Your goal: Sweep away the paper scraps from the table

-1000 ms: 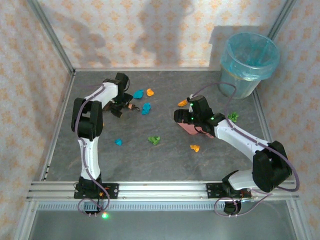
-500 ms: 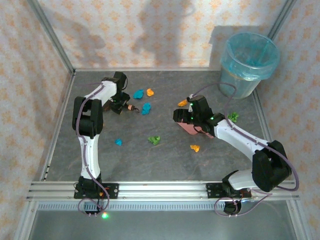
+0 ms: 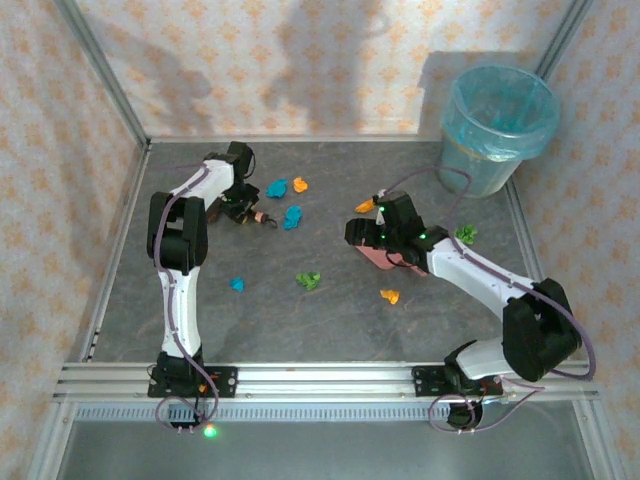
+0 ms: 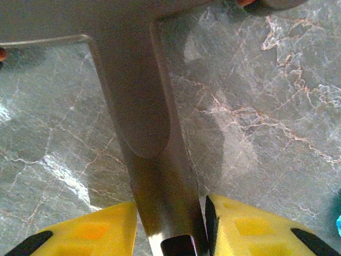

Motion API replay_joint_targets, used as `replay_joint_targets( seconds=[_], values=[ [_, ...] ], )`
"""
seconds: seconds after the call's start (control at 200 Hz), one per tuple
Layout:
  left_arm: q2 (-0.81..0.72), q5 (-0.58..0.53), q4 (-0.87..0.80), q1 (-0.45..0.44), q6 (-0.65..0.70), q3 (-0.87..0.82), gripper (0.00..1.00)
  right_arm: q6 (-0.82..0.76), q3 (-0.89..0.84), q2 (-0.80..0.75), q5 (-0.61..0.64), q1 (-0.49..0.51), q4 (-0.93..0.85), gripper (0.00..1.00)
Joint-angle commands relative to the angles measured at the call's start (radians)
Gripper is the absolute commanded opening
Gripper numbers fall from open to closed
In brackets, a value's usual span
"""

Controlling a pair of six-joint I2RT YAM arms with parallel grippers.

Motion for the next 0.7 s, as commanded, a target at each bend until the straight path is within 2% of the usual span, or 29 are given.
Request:
replay_joint_targets(
  seconds=[0.0, 0.195, 0.39, 0.525, 0.696],
  values=[
    [0.007, 0.009, -0.028, 0.011, 0.035, 0.003, 0.34, 0.018, 0.006, 0.004, -0.008, 0.004, 0.022, 0.78],
    [0.008, 0.009, -0.041, 0.01, 0.066, 0.005, 0.22, 0.036, 0.009, 0.008, -0.02, 0.004, 0.022, 0.78],
    [-0.008, 0.001, -0.049, 0.01, 0.102, 0.002, 0.0, 0.049, 0.015, 0.008, -0.018, 0.003, 0.013, 0.78],
    [-0.053, -0.002, -0.042, 0.009, 0.131, -0.026, 0.0, 0.073, 0.021, 0.007, -0.017, 0.003, 0.004, 0.78],
    [-0.222, -0.054, -0.002, -0.01, 0.175, -0.134, 0.0, 0.145, 0.043, 0.01, -0.022, 0.003, -0.006, 0.77]
  ],
)
